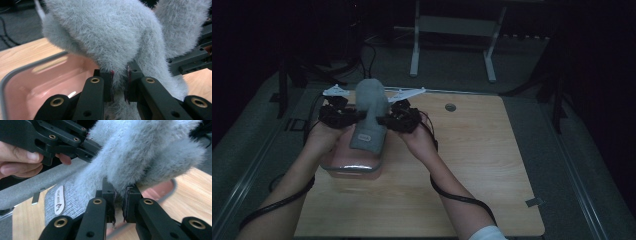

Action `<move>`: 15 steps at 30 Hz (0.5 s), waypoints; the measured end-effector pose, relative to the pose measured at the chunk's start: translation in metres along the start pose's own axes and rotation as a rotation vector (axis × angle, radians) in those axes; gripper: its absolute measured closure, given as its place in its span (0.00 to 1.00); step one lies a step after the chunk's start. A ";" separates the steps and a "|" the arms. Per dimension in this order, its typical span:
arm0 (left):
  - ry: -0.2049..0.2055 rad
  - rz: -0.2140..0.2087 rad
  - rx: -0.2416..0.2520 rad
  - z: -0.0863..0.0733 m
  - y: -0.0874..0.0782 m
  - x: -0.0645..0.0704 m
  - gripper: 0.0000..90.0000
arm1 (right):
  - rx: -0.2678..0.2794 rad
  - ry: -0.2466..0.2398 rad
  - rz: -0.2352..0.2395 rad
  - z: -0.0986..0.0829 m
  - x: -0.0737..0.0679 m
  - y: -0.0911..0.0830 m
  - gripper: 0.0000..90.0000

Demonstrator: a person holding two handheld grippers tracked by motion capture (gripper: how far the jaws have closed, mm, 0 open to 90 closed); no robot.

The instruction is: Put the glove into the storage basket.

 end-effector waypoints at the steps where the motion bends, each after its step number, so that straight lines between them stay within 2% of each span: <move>1: -0.009 0.006 -0.006 -0.004 0.001 -0.005 0.90 | -0.013 0.006 0.008 0.001 0.001 0.013 0.92; 2: -0.019 0.011 -0.015 -0.007 0.002 -0.009 0.90 | -0.013 0.006 0.008 0.001 0.001 0.013 0.92; 3: -0.031 0.014 -0.024 -0.012 0.004 -0.013 0.90 | -0.030 0.016 0.013 0.000 0.002 0.026 0.92; 4: -0.039 0.019 -0.033 -0.016 0.007 -0.017 0.90 | -0.030 0.016 0.013 0.000 0.002 0.026 0.92; 5: -0.046 0.023 -0.046 -0.020 0.011 -0.020 0.90 | -0.052 0.032 0.017 -0.003 0.006 0.039 0.92; 6: -0.059 0.027 -0.061 -0.026 0.015 -0.024 0.90 | -0.052 0.032 0.017 -0.003 0.006 0.039 0.92; 8: -0.081 0.037 -0.092 -0.035 0.025 -0.029 0.90 | -0.077 0.047 0.016 -0.007 0.011 0.052 0.92; 10: -0.091 0.057 -0.122 -0.042 0.033 -0.030 0.90 | -0.125 0.079 0.014 -0.016 0.020 0.069 0.92; 11: -0.095 0.074 -0.156 -0.049 0.043 -0.031 0.90 | -0.137 0.092 0.014 -0.020 0.023 0.075 0.92; 12: -0.095 0.074 -0.156 -0.049 0.043 -0.031 0.90 | -0.137 0.092 0.014 -0.020 0.023 0.075 0.92; 15: -0.114 0.082 -0.213 -0.063 0.060 -0.034 0.90 | -0.191 0.124 -0.006 -0.034 0.032 0.093 0.92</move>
Point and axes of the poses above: each handheld gripper's, and its own axes: y roughly forward along the jaws, z roughly out of its top, x roughly to its right, the point moved 2 cm from there along y, roughly forward along the jaws, and after that the axes turned 14 degrees about z, right-handed, at the moved point
